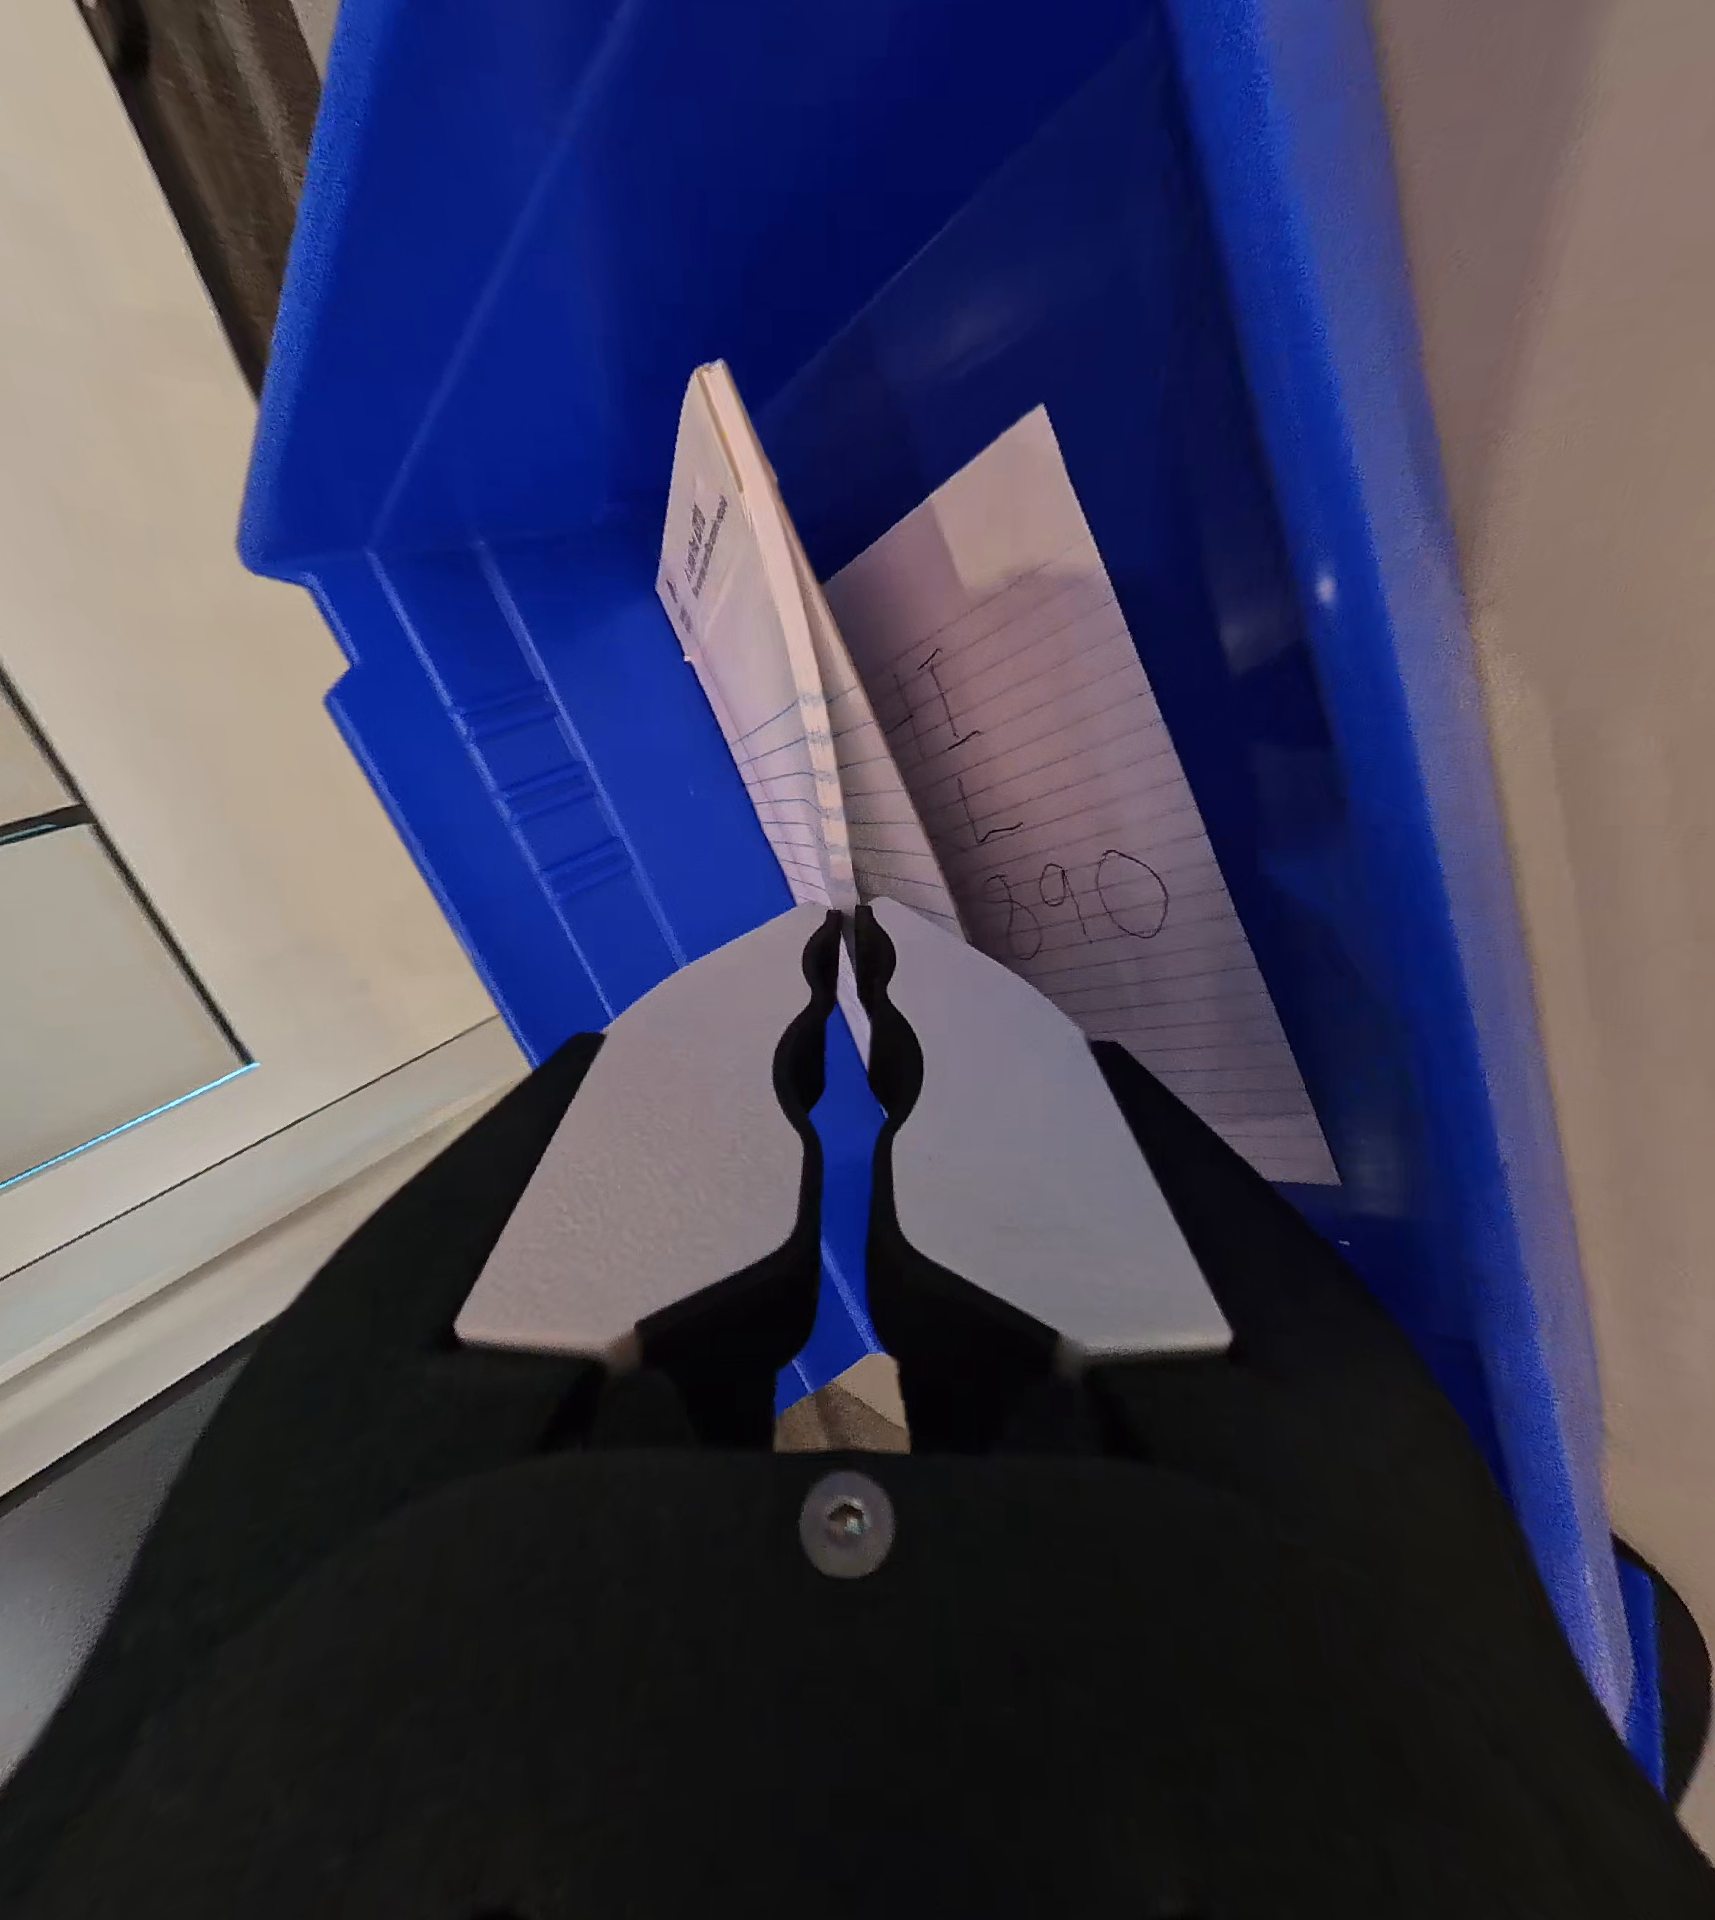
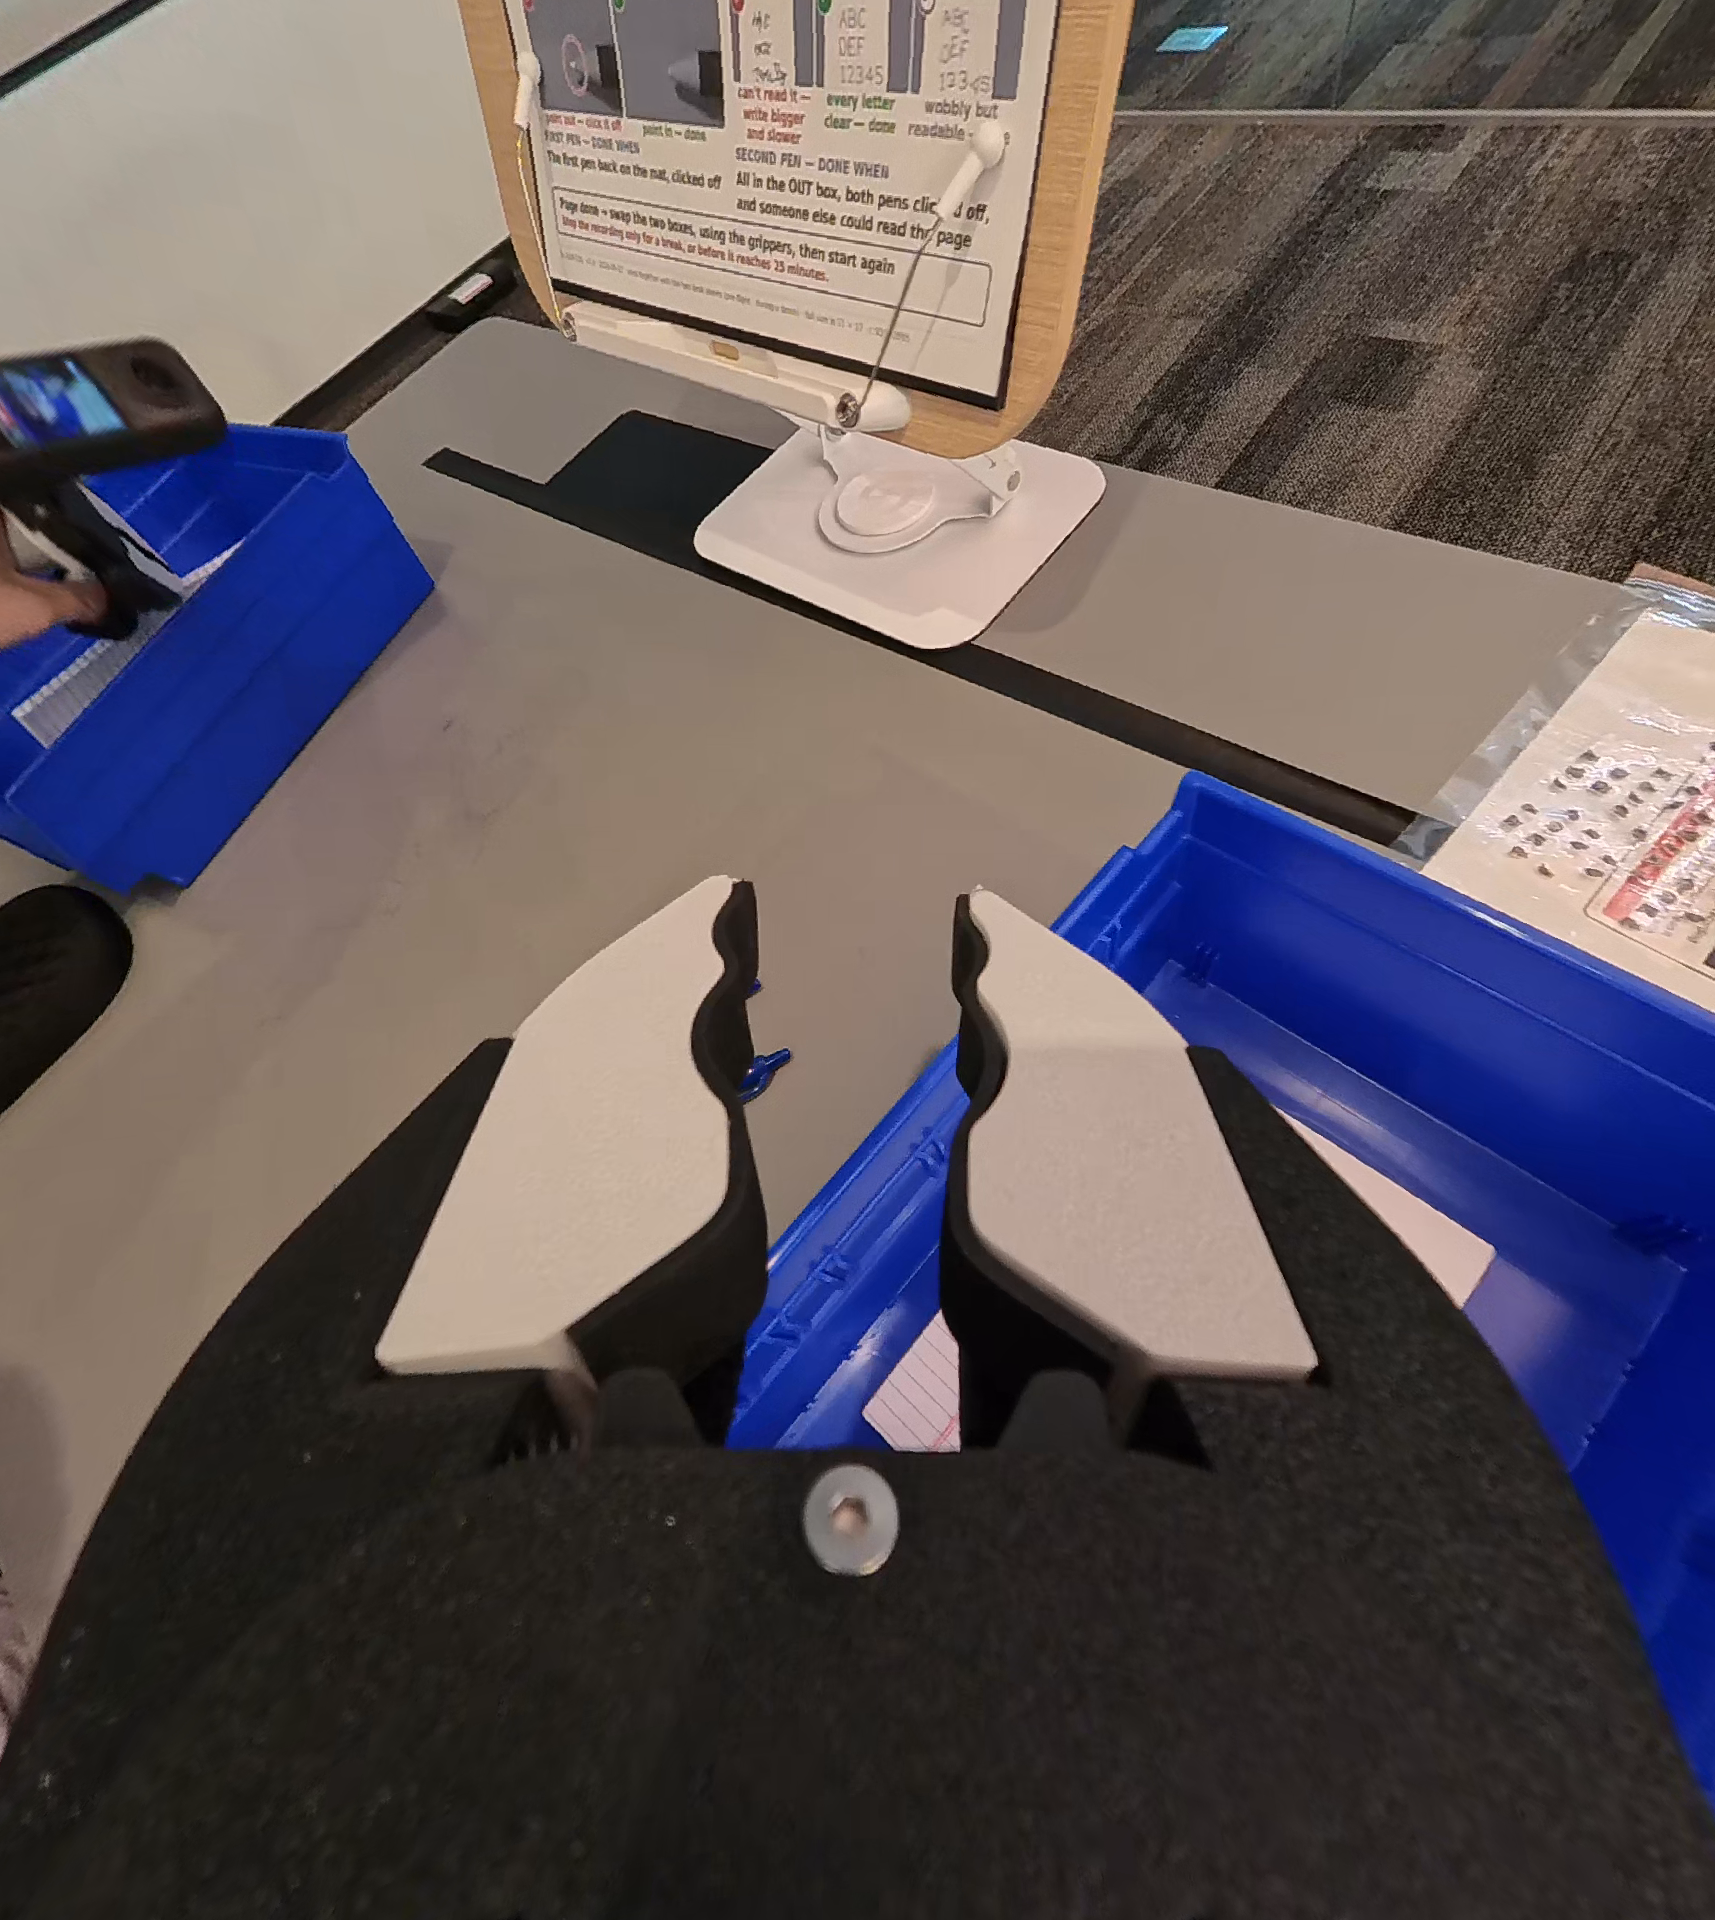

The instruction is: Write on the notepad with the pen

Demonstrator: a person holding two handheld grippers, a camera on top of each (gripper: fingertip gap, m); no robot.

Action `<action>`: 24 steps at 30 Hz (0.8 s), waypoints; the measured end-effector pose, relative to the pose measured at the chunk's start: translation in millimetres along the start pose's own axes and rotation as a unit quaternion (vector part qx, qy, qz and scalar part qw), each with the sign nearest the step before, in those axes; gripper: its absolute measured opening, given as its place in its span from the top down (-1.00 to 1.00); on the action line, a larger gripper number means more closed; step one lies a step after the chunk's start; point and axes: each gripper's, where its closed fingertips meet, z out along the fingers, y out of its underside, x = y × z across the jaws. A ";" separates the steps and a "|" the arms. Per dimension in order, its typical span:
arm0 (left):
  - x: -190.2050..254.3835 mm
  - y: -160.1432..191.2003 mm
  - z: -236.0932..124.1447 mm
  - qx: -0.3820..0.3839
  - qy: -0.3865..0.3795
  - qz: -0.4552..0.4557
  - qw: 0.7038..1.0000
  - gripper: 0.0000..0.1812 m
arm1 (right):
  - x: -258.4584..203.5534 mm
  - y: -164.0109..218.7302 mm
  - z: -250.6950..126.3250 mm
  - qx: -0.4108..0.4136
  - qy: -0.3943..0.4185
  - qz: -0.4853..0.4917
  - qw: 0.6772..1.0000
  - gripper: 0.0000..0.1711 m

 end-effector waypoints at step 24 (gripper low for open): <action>-35.7 10.1 -26.5 0.059 0.107 -0.058 0.991 0.99 | -4.0 -2.1 2.7 0.000 -0.007 -0.005 1.000 0.59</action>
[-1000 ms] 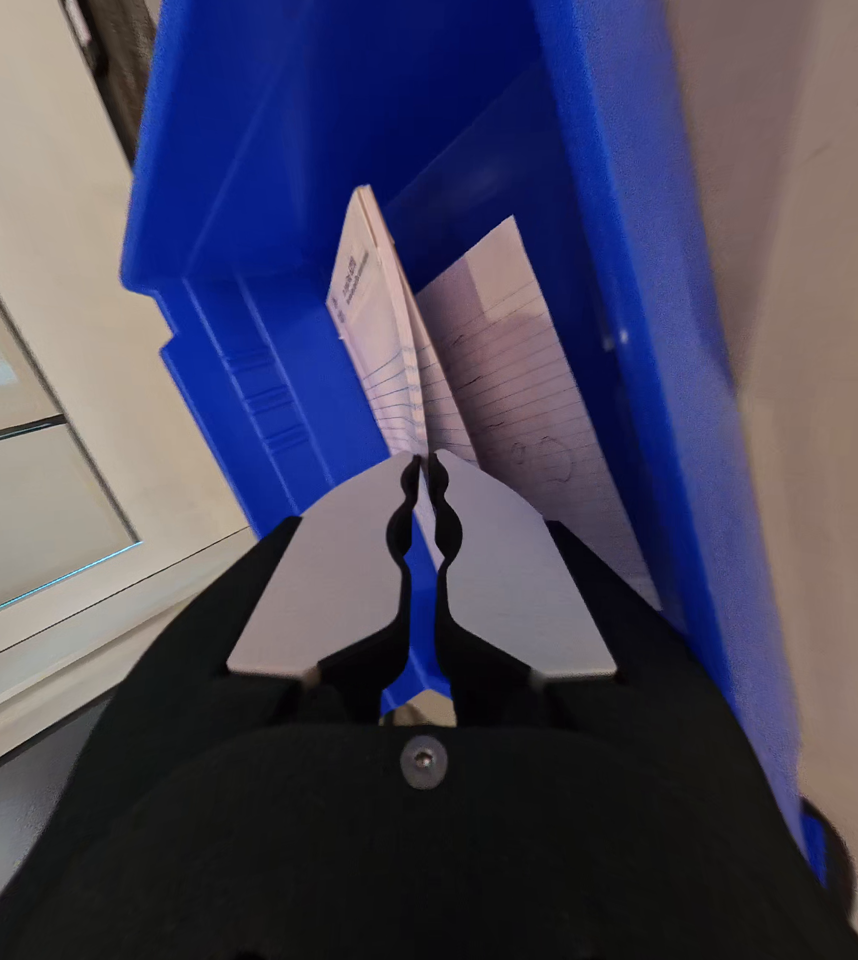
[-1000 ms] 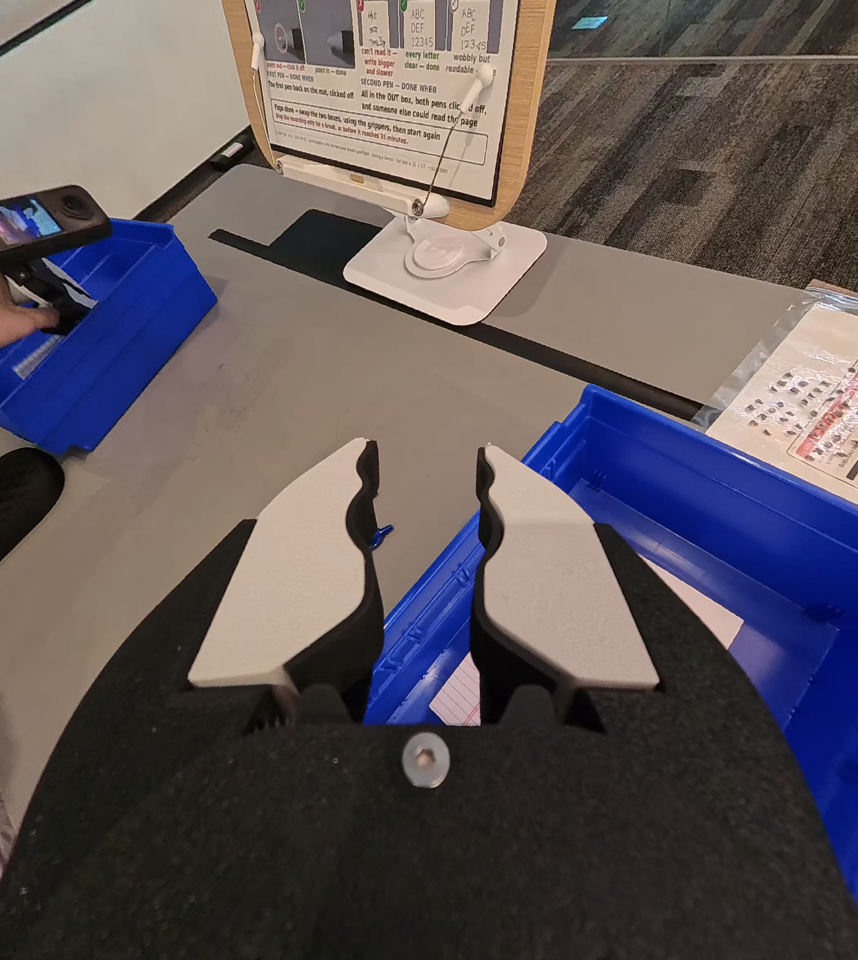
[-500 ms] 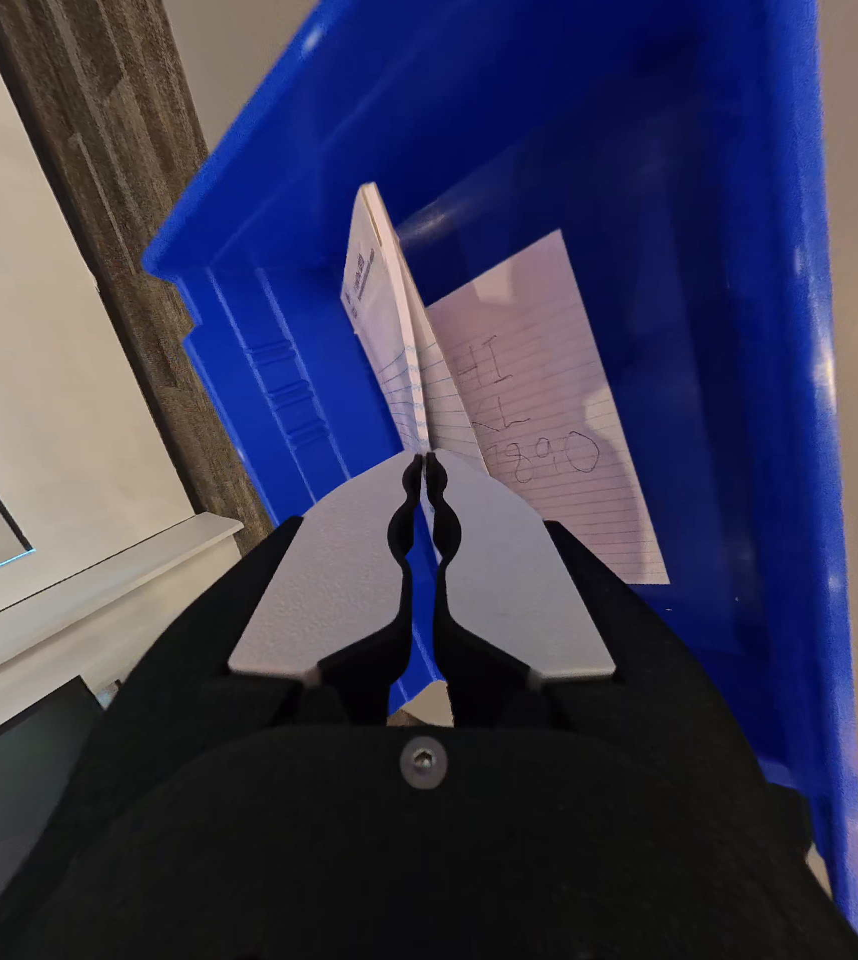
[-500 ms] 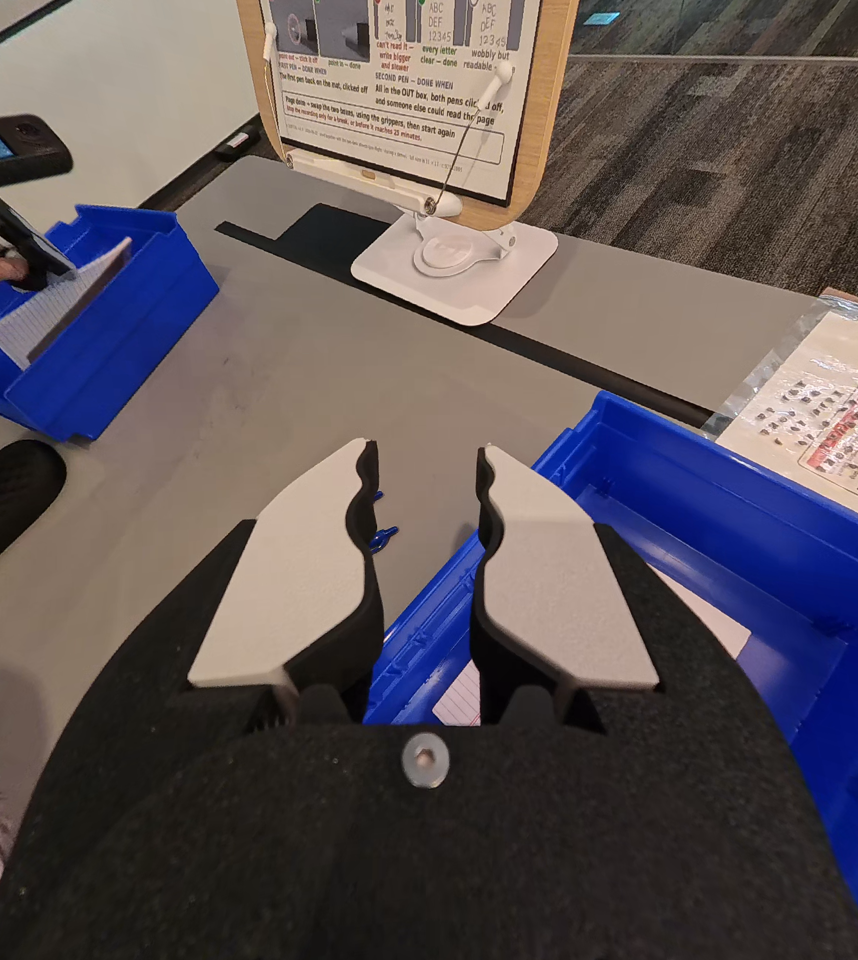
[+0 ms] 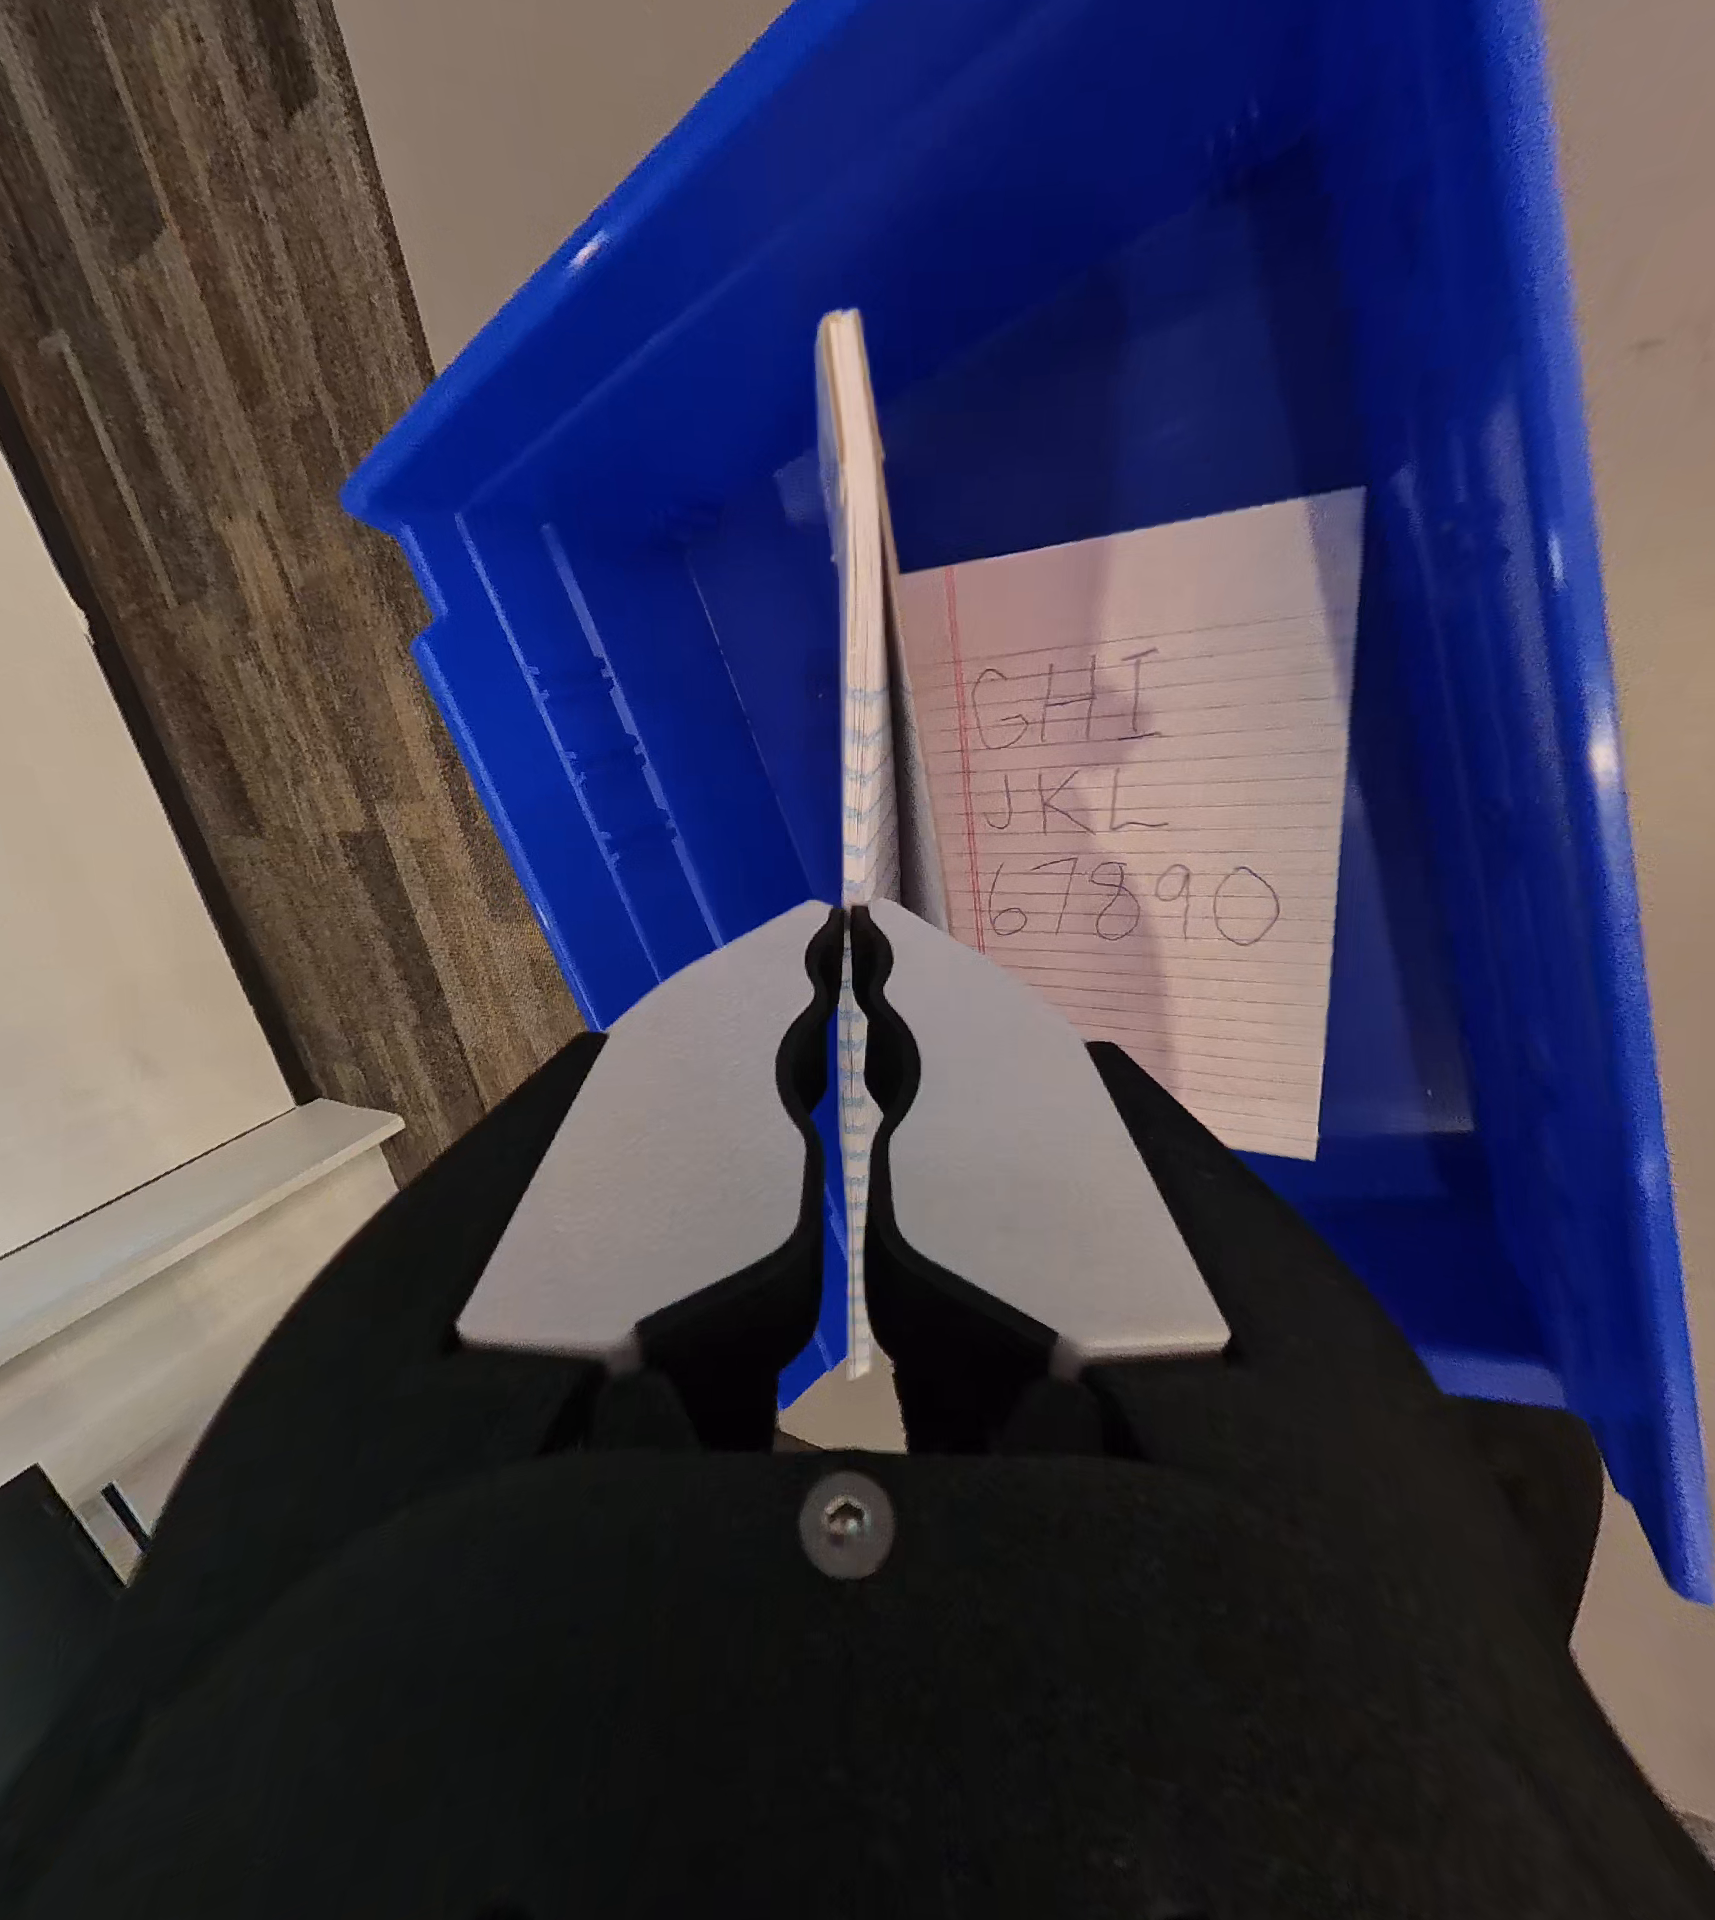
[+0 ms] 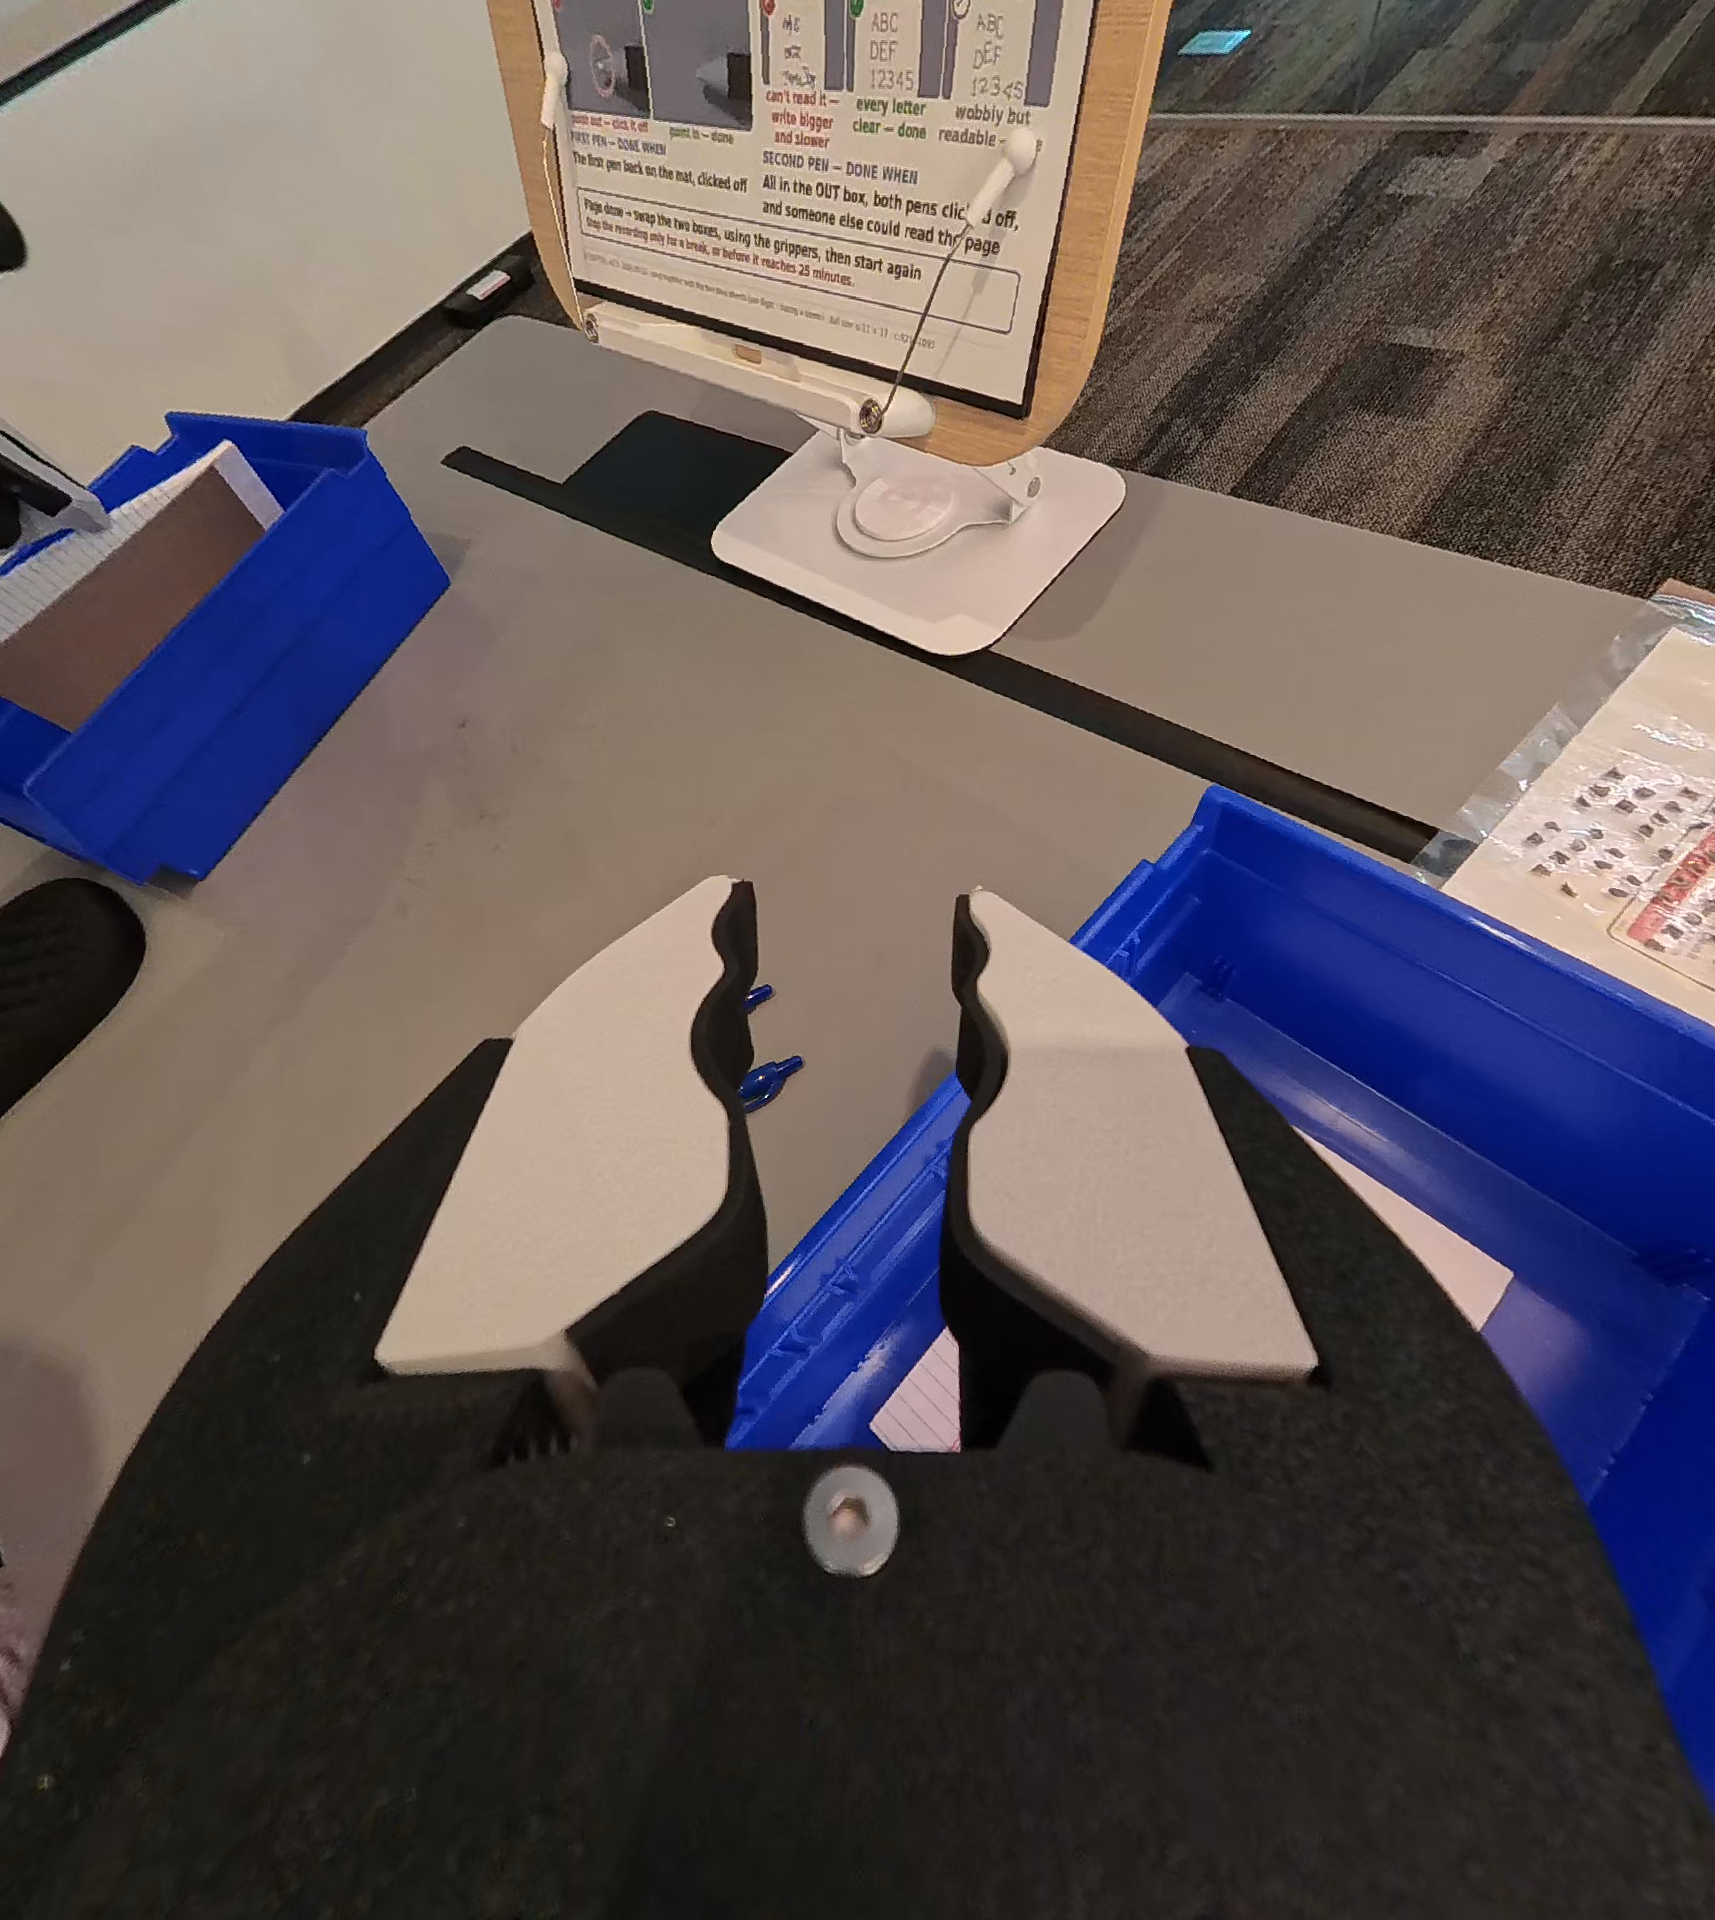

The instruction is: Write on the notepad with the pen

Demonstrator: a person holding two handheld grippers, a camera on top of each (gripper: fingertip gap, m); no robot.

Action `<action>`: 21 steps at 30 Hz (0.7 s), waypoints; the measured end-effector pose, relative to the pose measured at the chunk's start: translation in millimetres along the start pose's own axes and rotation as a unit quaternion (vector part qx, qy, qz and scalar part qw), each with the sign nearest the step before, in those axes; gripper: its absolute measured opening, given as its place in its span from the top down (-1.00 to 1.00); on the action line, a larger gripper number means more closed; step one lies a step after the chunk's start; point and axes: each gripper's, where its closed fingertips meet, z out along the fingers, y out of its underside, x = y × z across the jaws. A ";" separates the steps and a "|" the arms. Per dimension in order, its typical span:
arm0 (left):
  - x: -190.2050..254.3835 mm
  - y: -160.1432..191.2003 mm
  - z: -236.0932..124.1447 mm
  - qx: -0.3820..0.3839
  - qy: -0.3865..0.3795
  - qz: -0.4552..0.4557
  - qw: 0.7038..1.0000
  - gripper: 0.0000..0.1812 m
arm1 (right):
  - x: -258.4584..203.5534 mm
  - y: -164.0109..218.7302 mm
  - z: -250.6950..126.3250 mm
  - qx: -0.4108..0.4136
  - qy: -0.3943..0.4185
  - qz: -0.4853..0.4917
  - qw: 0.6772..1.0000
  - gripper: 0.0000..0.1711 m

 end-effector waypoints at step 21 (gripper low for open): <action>4.7 1.5 11.0 0.010 -0.031 0.015 0.999 1.00 | 0.4 4.0 3.9 -0.010 -0.006 0.004 1.000 0.58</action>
